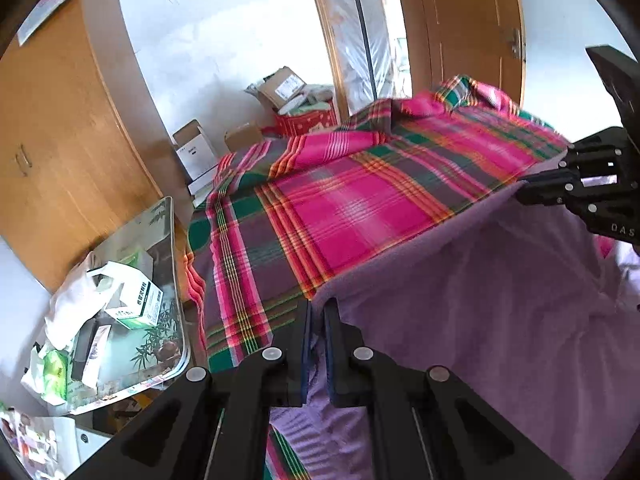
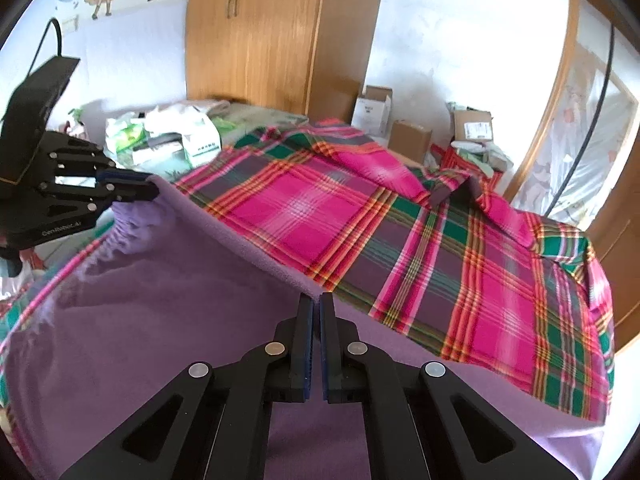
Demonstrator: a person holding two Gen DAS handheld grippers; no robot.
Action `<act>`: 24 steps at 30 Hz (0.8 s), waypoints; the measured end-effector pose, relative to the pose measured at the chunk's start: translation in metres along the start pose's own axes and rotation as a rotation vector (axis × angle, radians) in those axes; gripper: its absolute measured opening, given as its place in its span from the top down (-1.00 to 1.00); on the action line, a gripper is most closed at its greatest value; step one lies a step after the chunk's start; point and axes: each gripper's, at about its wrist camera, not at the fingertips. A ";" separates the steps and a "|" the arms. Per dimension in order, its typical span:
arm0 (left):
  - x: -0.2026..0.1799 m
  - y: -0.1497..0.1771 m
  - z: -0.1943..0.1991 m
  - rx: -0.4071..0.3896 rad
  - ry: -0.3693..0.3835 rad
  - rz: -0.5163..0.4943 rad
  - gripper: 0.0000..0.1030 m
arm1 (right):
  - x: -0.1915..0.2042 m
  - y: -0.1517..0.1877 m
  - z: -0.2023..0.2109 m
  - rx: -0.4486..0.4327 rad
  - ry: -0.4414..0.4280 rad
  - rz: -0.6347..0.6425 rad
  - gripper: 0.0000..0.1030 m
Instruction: Fold clothes
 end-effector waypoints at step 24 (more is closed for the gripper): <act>-0.041 0.046 0.104 -0.122 -0.056 0.001 0.88 | 0.061 0.053 0.118 -0.136 -0.007 0.011 0.93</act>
Point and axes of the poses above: each gripper's, at about its wrist camera, not at the fingertips, and z roughly against the way its jaws point, x to its left, y to its underside, and after that the axes turned 2 degrees about z, right-handed
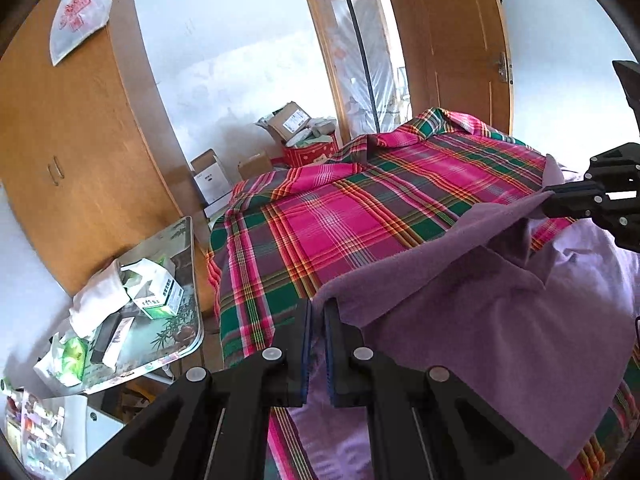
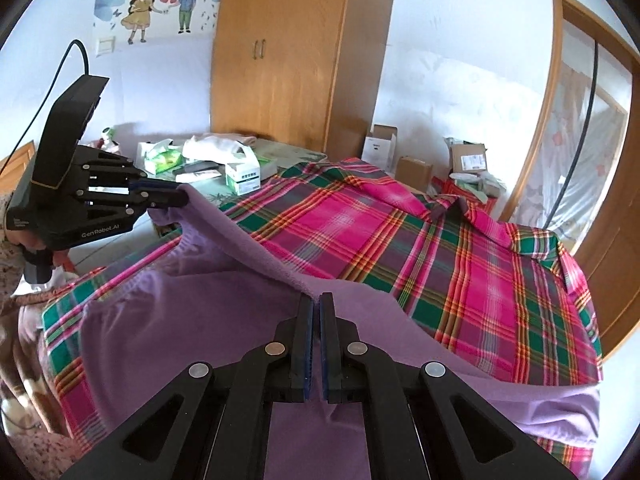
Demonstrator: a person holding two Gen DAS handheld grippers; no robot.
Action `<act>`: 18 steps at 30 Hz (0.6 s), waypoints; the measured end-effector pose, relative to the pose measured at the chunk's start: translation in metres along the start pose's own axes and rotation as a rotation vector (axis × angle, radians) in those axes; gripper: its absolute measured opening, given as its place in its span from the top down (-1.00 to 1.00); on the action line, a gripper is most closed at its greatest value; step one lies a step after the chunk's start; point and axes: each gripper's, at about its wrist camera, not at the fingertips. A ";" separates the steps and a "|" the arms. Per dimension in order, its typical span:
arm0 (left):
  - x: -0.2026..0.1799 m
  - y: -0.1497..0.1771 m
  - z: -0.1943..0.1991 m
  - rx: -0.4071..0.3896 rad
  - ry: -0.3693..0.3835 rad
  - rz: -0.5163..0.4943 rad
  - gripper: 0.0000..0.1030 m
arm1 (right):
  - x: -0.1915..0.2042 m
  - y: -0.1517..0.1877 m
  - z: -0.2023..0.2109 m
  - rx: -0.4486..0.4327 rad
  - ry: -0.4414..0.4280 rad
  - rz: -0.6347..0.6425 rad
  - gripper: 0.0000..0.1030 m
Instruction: Fold clothes
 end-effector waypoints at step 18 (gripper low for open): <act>-0.021 0.052 0.056 -0.016 -0.039 -0.001 0.88 | 0.048 0.040 0.051 -0.005 -0.019 0.042 0.93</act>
Point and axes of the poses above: each gripper's, at about its wrist camera, not at the fingertips, and z roughly against the way its jaws point, x to its left, y to its underside, and after that the axes turned 2 degrees about z, right-handed
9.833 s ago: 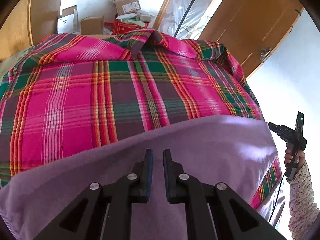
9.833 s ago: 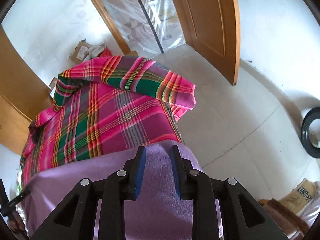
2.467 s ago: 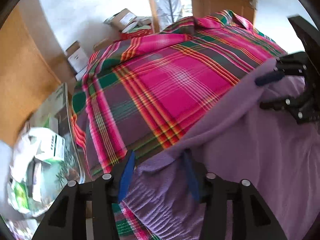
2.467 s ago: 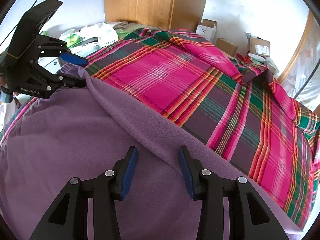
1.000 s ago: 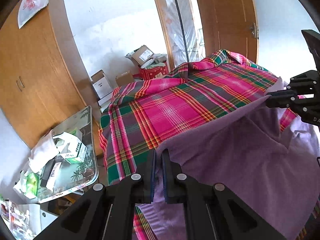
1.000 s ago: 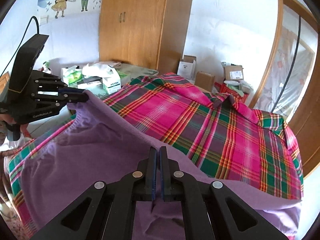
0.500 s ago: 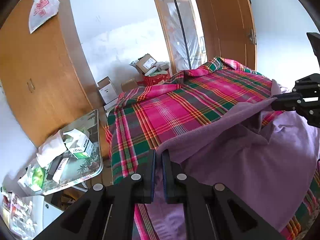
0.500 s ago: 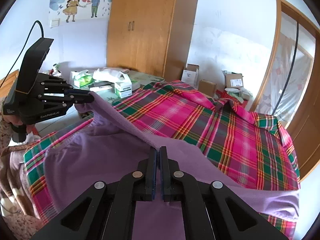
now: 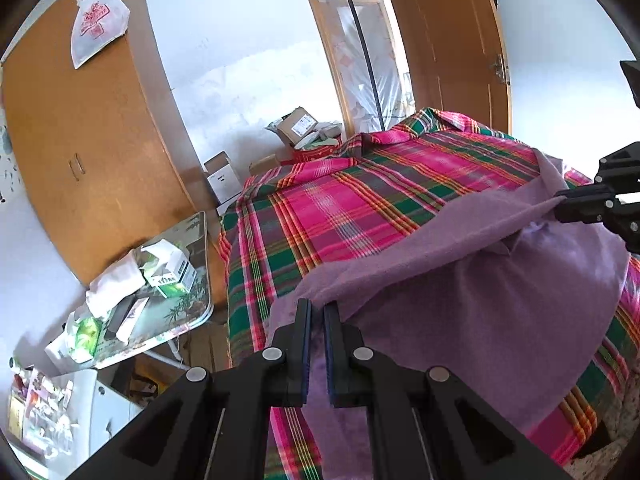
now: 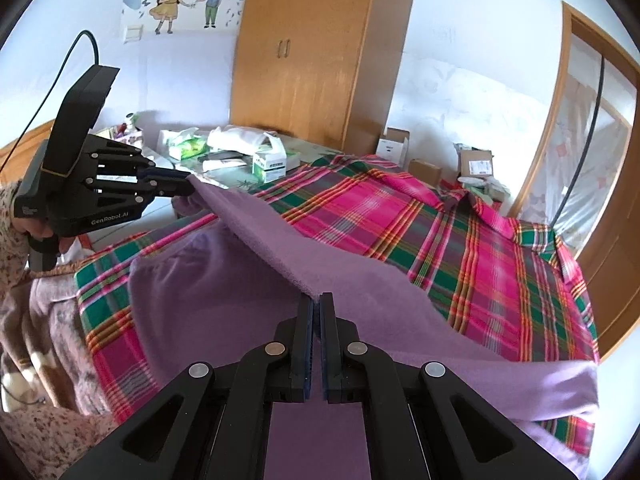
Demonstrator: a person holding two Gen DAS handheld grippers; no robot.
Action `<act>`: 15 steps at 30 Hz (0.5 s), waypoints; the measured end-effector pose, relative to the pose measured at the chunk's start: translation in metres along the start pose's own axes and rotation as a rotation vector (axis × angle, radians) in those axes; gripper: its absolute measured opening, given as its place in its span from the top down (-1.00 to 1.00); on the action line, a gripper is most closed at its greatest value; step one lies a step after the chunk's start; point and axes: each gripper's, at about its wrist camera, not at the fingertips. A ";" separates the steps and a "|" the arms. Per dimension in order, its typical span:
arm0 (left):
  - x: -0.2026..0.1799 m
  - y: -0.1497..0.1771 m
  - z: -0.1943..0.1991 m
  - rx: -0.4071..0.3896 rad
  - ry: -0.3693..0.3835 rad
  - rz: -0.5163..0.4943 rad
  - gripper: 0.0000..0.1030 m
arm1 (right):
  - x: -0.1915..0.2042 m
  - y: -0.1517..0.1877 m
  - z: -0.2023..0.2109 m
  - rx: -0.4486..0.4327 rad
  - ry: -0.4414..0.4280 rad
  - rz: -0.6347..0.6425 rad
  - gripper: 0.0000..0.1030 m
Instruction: Fold clothes
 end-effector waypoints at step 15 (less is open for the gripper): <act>-0.002 0.049 0.007 0.078 0.014 0.112 0.97 | 0.018 0.050 -0.002 0.106 -0.042 -0.045 0.93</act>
Point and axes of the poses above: each gripper's, at about its wrist camera, not at the fingertips, and z roughly against the way its jaws point, x to its left, y to its underside, and after that the axes turned 2 degrees about z, right-handed
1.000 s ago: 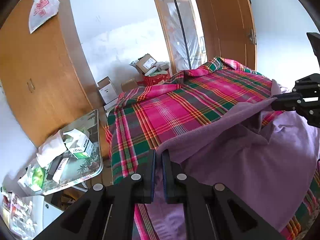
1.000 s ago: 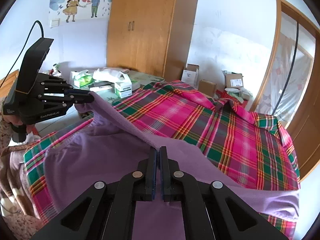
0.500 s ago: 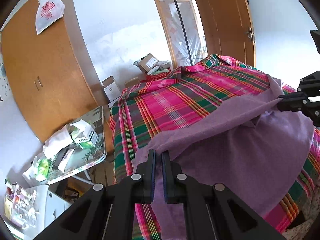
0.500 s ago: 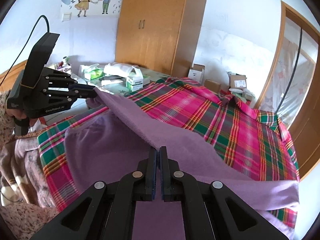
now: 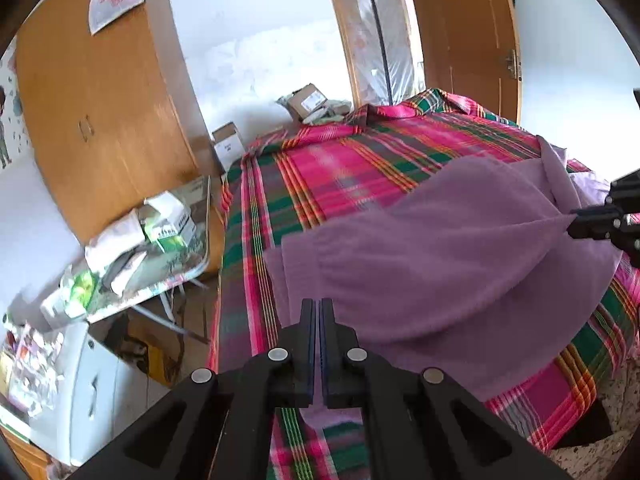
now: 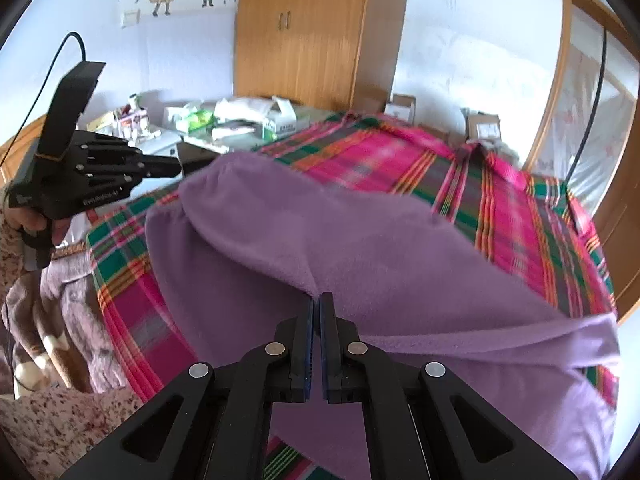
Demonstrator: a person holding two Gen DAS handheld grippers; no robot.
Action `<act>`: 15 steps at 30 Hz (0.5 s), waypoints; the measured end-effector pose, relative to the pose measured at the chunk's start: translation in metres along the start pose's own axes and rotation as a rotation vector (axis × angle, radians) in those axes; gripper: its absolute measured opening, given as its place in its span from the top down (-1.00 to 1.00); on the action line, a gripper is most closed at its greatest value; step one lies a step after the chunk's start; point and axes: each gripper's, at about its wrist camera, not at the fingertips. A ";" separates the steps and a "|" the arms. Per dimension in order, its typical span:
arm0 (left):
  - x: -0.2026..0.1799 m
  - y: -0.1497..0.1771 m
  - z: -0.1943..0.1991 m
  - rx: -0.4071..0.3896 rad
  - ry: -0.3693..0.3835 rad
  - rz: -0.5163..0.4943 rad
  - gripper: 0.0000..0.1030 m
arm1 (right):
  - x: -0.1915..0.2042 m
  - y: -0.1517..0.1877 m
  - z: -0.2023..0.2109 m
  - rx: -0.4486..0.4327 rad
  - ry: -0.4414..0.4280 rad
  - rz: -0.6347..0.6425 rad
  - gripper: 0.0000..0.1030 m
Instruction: Fold clothes
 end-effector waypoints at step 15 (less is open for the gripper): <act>0.050 0.018 -0.024 0.105 0.392 0.632 0.25 | 0.003 0.020 -0.022 0.050 -0.005 0.001 0.93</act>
Point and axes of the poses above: each gripper's, at about its wrist camera, not at the fingertips, and z roughly against the way its jaws point, x to its left, y to its underside, and after that the axes turned 2 degrees about z, right-handed
